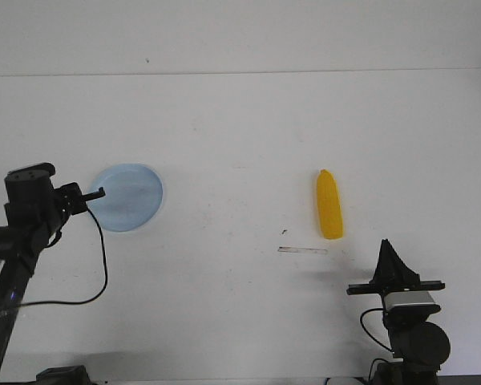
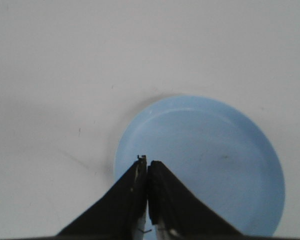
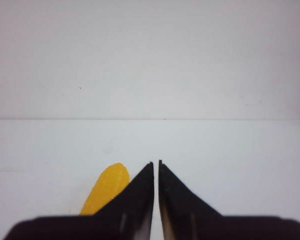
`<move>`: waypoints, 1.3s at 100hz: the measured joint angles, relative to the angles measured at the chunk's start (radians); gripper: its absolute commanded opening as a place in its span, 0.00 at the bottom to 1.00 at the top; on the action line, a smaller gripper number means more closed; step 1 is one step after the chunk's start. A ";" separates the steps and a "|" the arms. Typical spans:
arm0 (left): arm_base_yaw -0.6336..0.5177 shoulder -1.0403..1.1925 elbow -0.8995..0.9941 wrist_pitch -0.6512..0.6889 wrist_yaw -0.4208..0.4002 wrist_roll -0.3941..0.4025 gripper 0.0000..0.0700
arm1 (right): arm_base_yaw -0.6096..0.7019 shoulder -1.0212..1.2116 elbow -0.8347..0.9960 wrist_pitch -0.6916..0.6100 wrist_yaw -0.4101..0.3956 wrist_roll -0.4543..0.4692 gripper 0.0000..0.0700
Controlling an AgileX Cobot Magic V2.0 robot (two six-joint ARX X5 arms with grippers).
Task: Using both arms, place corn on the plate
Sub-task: 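Hook the left gripper against the plate rim nearest the robot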
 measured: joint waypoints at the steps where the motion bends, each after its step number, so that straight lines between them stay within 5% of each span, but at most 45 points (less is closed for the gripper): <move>1: 0.006 0.011 0.008 -0.013 0.006 -0.007 0.00 | 0.000 0.000 0.000 0.000 0.000 0.000 0.02; 26: 0.177 0.210 0.121 -0.156 0.274 -0.090 0.02 | 0.000 0.000 0.000 0.000 0.000 0.000 0.02; 38: 0.232 0.268 0.121 -0.186 0.375 -0.101 0.17 | 0.000 0.000 0.000 0.000 0.000 0.000 0.02; 73: 0.265 0.389 0.121 -0.219 0.464 -0.102 0.35 | 0.000 0.000 0.000 0.000 0.000 0.000 0.02; 130: 0.219 0.468 0.121 -0.148 0.464 -0.102 0.35 | 0.000 0.000 0.000 0.000 0.000 0.000 0.02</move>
